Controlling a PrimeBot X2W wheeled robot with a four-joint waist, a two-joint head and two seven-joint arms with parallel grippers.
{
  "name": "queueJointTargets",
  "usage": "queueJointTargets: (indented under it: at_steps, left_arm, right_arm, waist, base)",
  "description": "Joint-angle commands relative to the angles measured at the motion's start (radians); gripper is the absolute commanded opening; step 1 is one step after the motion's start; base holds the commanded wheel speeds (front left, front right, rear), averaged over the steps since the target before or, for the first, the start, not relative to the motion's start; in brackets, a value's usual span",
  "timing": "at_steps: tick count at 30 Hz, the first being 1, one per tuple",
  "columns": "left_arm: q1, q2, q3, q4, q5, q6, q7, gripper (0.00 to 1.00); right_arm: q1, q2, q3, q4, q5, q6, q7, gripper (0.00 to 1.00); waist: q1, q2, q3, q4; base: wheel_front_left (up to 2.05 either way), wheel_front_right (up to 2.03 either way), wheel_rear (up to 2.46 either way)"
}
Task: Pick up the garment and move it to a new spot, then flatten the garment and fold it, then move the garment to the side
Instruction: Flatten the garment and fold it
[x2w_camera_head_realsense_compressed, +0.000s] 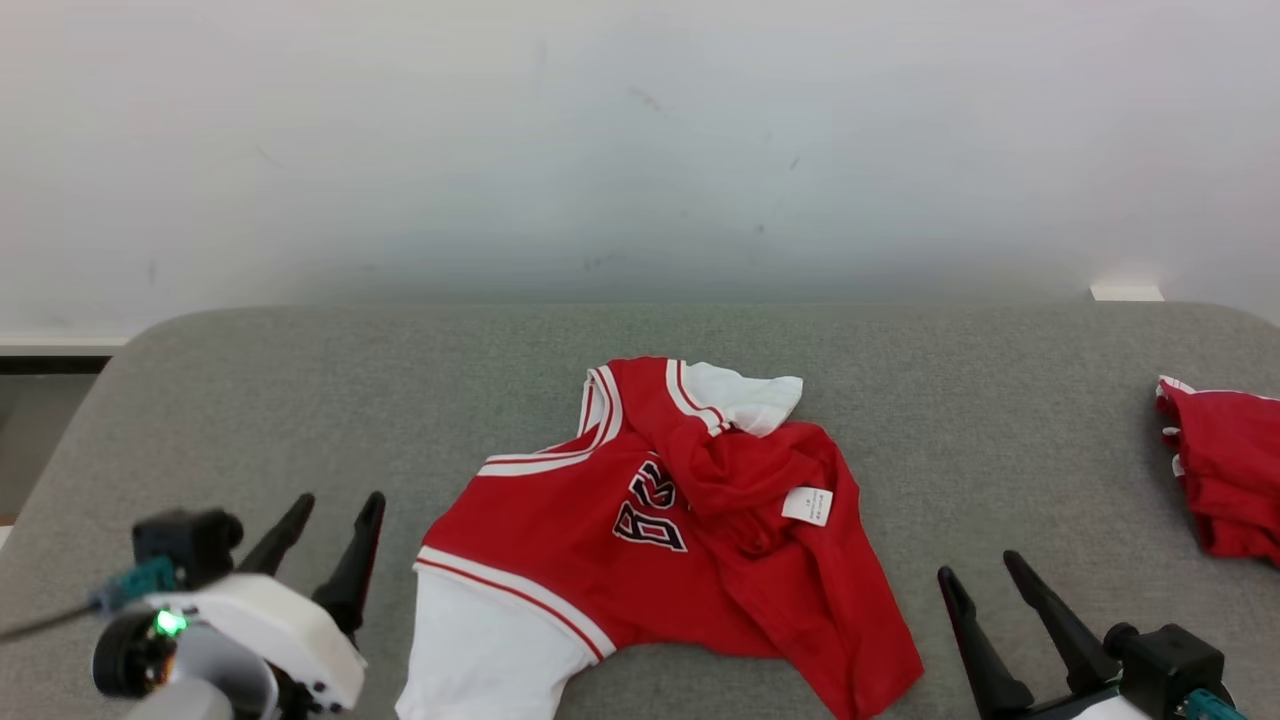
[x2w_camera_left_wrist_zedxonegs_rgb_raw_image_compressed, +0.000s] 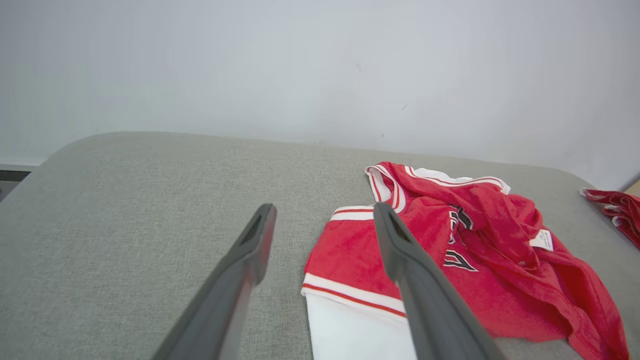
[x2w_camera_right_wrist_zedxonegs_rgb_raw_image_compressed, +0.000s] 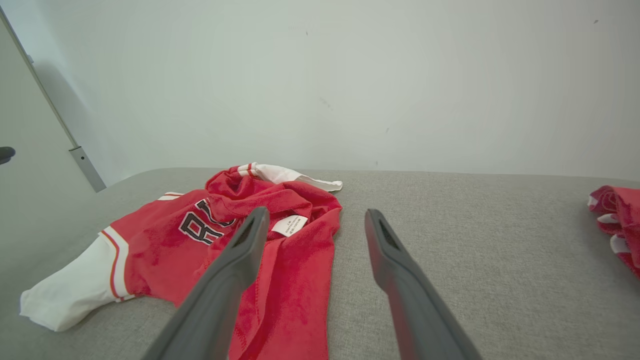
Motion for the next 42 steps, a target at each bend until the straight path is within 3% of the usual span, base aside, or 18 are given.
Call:
queueJointTargets:
  at_steps: [1,4,8,10,15,18,24,31,33,34,42]
  left_arm:
    - [0.03,-0.011,0.006,0.0,0.006,0.012,-0.027,1.0]
    - [0.074,-0.056,0.032,-0.004,0.041,0.06,-0.104,1.0]
    - [0.138,-0.134,0.114,-0.034,0.133,0.109,-0.126,1.0]
    - [0.183,-0.189,0.168,-0.062,0.201,0.113,-0.124,1.0]
    - [0.262,-0.305,0.277,-0.076,0.314,0.062,-0.124,1.0]
    - [0.284,-0.36,0.321,-0.065,0.359,0.016,-0.124,1.0]
    - [0.274,-0.434,0.387,-0.032,0.437,-0.068,-0.124,1.0]
    - [0.266,-0.497,0.453,0.008,0.498,-0.133,-0.124,1.0]
    - [0.264,-0.511,0.469,0.018,0.508,-0.149,-0.124,1.0]
    - [0.265,-0.518,0.477,0.022,0.517,-0.156,-0.124,1.0]
    - [0.276,-0.557,0.532,0.053,0.562,-0.199,-0.124,1.0]
  right_arm:
    - [0.013,-0.007,0.005,0.0,-0.009,-0.002,0.004,1.0]
    - [0.012,-0.023,0.037,-0.007,-0.031,-0.002,0.014,1.0]
    - [0.021,-0.061,0.106,-0.024,-0.076,-0.002,0.031,1.0]
    - [0.033,-0.083,0.141,-0.028,-0.099,-0.002,0.042,1.0]
    - [0.063,-0.121,0.208,-0.014,-0.159,-0.002,0.079,1.0]
    - [0.064,-0.108,0.226,0.012,-0.187,-0.002,0.103,1.0]
    - [0.0,-0.063,0.256,0.121,-0.261,-0.002,0.137,1.0]
    - [-0.077,-0.007,0.269,0.274,-0.324,-0.002,0.145,1.0]
    - [-0.096,-0.001,0.274,0.307,-0.33,-0.002,0.141,0.42]
    - [-0.105,0.001,0.273,0.318,-0.334,-0.002,0.134,0.0]
    - [-0.134,0.021,0.157,0.266,-0.227,-0.002,0.059,0.0]
  waist:
    - [0.0,-0.0001,-0.001,0.001]
    - [0.0,-0.0001,-0.004,0.006]
    - [0.0,-0.0001,-0.006,0.011]
    - [0.0,-0.0001,-0.006,0.019]
    - [0.0,-0.0001,-0.003,0.03]
    - [0.0,-0.0001,0.003,0.041]
    - [0.0,-0.0001,0.018,0.066]
    - [0.0,-0.0001,0.037,0.098]
    - [0.0,-0.0001,0.042,0.105]
    - [0.0,-0.0001,0.044,0.107]
    - [0.0,-0.0001,0.056,0.087]
  base:
    - [0.0,0.0,0.0]
    - [0.0,0.0,0.0]
    - [0.0,0.0,0.0]
    - [0.0,0.0,0.0]
    - [0.0,0.0,0.0]
    - [0.0,0.0,0.0]
    - [0.0,0.0,0.0]
    - [0.0,0.0,0.0]
    - [0.0,0.0,0.0]
    - [0.0,0.0,0.0]
    - [0.0,0.0,0.0]
